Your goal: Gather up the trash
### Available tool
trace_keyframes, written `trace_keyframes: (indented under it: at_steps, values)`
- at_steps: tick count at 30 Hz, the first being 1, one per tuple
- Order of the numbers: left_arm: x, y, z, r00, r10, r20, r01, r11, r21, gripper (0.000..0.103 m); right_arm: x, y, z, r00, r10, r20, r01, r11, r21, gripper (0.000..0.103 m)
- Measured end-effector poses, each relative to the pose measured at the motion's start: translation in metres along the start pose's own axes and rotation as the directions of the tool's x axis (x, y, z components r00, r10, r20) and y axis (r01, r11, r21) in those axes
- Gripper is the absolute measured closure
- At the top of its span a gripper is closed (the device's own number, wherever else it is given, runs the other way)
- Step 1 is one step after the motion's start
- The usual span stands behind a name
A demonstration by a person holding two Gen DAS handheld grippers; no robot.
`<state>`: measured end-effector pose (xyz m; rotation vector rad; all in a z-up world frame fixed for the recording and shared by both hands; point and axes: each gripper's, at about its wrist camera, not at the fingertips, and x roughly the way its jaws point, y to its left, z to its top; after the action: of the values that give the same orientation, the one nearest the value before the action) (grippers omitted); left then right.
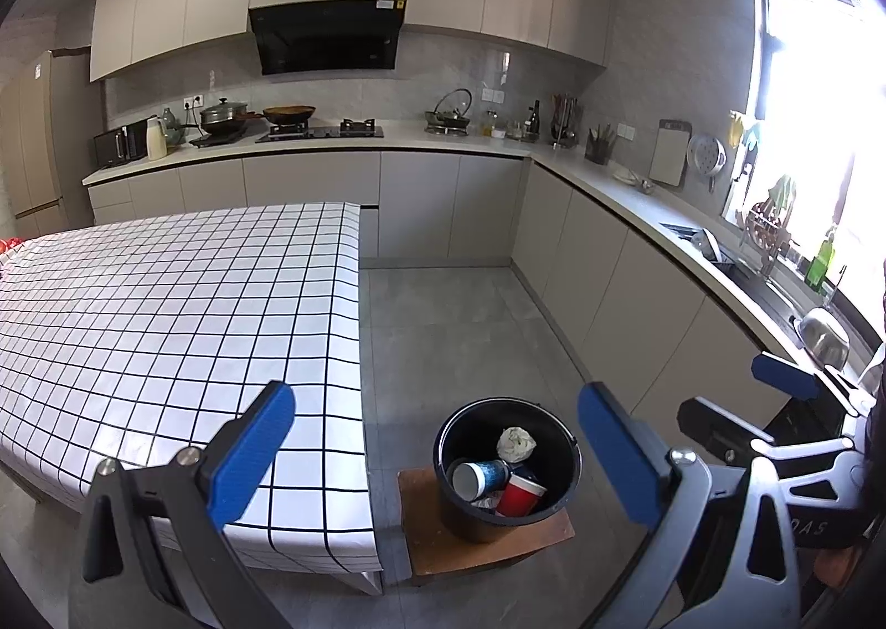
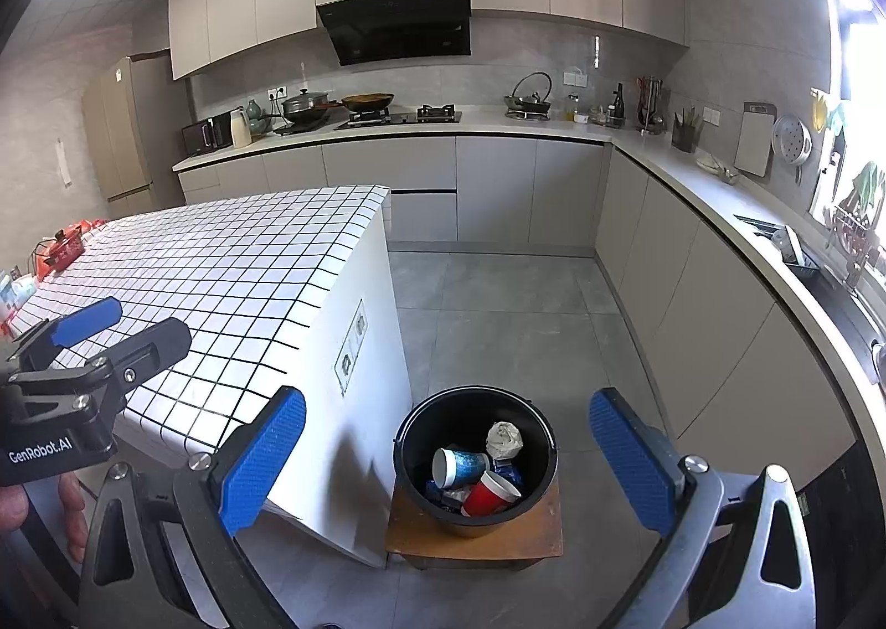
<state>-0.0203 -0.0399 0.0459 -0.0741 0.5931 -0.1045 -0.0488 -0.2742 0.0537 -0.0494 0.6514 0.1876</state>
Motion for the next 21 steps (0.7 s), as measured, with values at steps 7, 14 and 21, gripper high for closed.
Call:
trace_keyframes:
  at_steps: [7, 14, 21]
  values:
    - [0.0002, -0.0022, 0.0005, 1.0, 0.001, 0.0, -0.001, 1.0, 0.006, 0.001, 0.0006, 0.0005, 0.0005, 1.0, 0.0, 0.0, 0.0, 1.0, 0.001, 0.0]
    - [0.0011, -0.004, 0.0001, 1.0, 0.006, -0.004, -0.006, 1.0, 0.011, 0.001, 0.0014, 0.0003, -0.0003, 1.0, 0.0, 0.003, 0.0, 1.0, 0.003, 0.0]
    - [0.001, -0.0045, 0.0002, 1.0, 0.006, -0.004, -0.006, 1.0, 0.016, 0.001, 0.0008, -0.0005, -0.0004, 1.0, -0.002, 0.005, 0.002, 1.0, 0.005, 0.0]
